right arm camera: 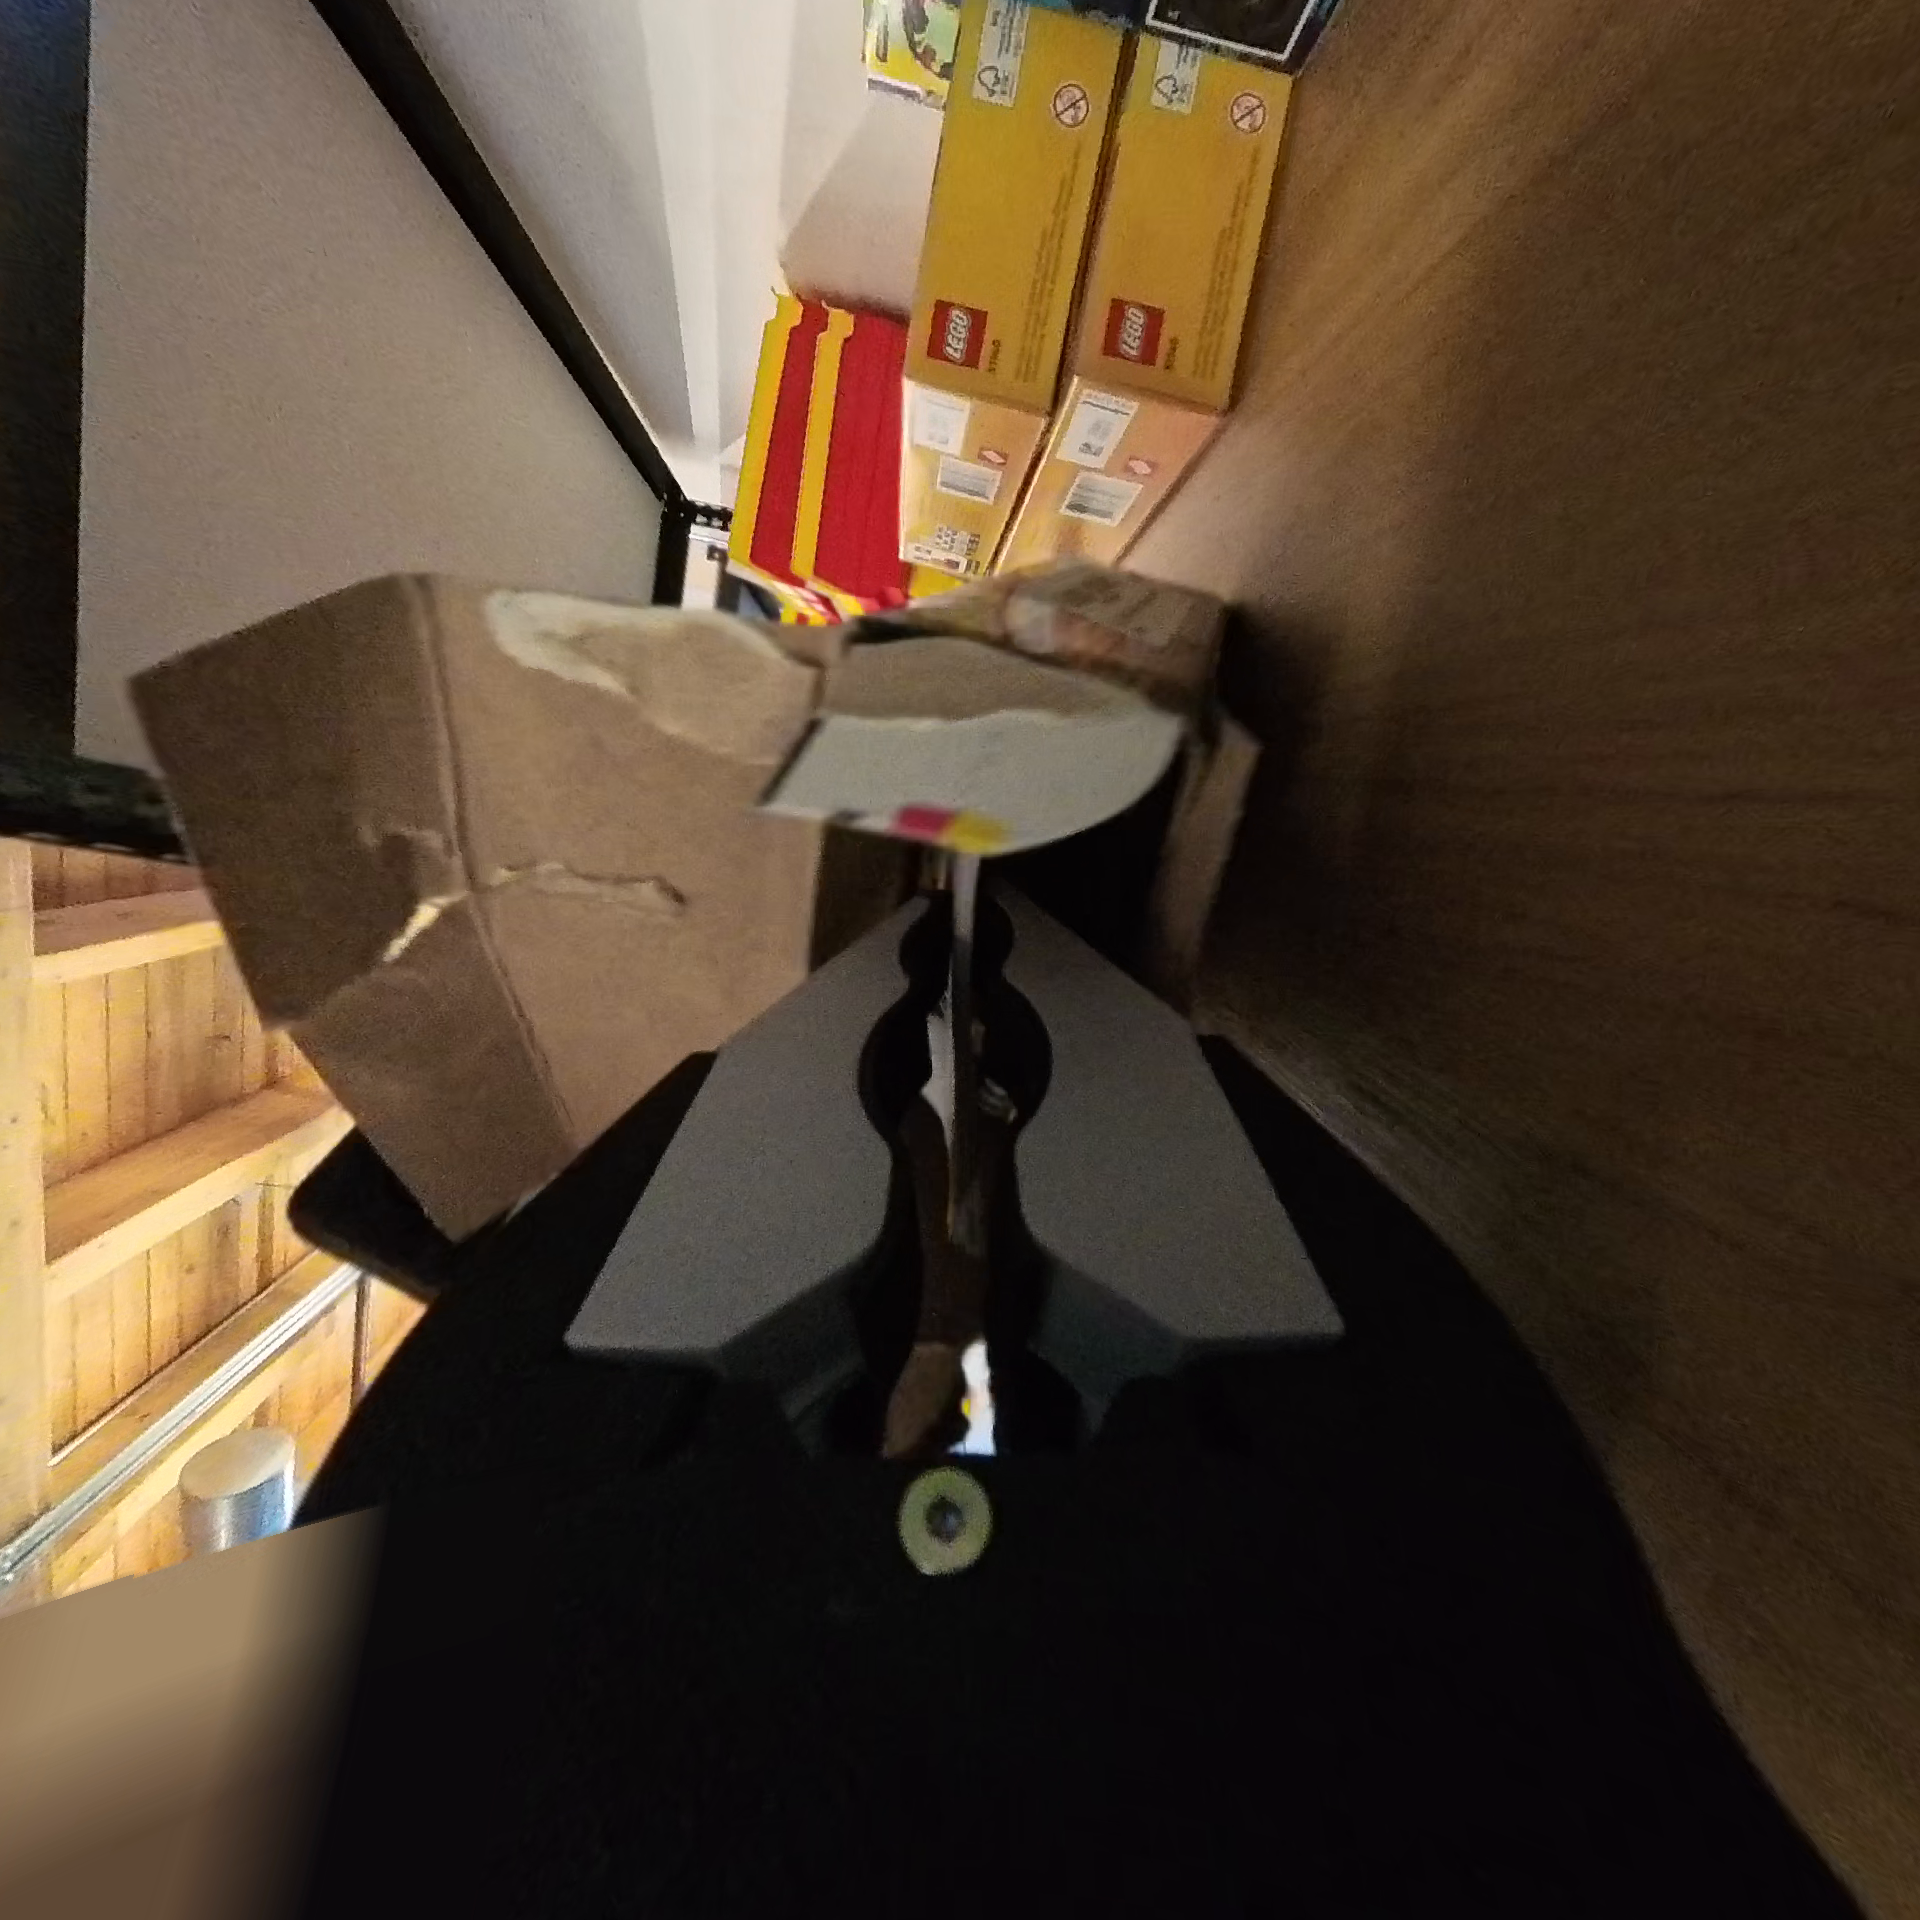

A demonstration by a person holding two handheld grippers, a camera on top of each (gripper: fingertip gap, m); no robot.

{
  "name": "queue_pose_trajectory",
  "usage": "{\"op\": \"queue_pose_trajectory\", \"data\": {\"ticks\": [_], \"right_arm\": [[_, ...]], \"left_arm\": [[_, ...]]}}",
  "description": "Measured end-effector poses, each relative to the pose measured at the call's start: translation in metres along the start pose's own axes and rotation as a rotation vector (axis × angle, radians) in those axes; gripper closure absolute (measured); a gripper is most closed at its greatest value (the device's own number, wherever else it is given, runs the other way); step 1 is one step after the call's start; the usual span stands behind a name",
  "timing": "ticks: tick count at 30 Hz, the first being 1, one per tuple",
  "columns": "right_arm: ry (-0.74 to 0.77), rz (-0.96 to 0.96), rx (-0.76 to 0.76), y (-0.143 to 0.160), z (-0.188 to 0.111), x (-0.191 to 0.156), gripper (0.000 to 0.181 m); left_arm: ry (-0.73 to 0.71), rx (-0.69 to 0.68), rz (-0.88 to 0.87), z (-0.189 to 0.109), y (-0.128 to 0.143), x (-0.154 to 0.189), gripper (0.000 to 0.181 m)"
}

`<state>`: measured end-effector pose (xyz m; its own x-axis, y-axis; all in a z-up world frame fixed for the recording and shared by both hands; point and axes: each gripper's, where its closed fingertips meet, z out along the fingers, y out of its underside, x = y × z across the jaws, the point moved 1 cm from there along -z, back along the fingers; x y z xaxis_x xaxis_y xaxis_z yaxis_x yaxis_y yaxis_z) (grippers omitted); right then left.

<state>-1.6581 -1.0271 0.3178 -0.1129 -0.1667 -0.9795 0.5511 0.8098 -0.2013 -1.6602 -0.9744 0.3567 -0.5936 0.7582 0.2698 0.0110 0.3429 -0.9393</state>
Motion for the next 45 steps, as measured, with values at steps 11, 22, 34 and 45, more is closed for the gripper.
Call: {"op": "queue_pose_trajectory", "data": {"ticks": [11,22,34,45], "right_arm": [[-0.037,-0.022,-0.182,0.012,0.012,-0.009,0.170],[-0.012,-0.153,-0.216,0.006,-0.014,-0.011,0.180],[-0.064,-0.036,-0.192,0.009,0.001,-0.012,0.181],[-0.054,-0.243,-0.234,0.006,0.005,-0.046,0.170]], "left_arm": [[0.040,0.062,-0.031,-0.002,-0.009,-0.011,0.181],[0.045,0.084,-0.037,-0.004,-0.019,-0.016,0.181],[0.017,-0.008,0.044,0.005,-0.007,-0.012,0.181],[0.081,0.100,-0.100,-0.012,-0.039,-0.017,0.181]]}}
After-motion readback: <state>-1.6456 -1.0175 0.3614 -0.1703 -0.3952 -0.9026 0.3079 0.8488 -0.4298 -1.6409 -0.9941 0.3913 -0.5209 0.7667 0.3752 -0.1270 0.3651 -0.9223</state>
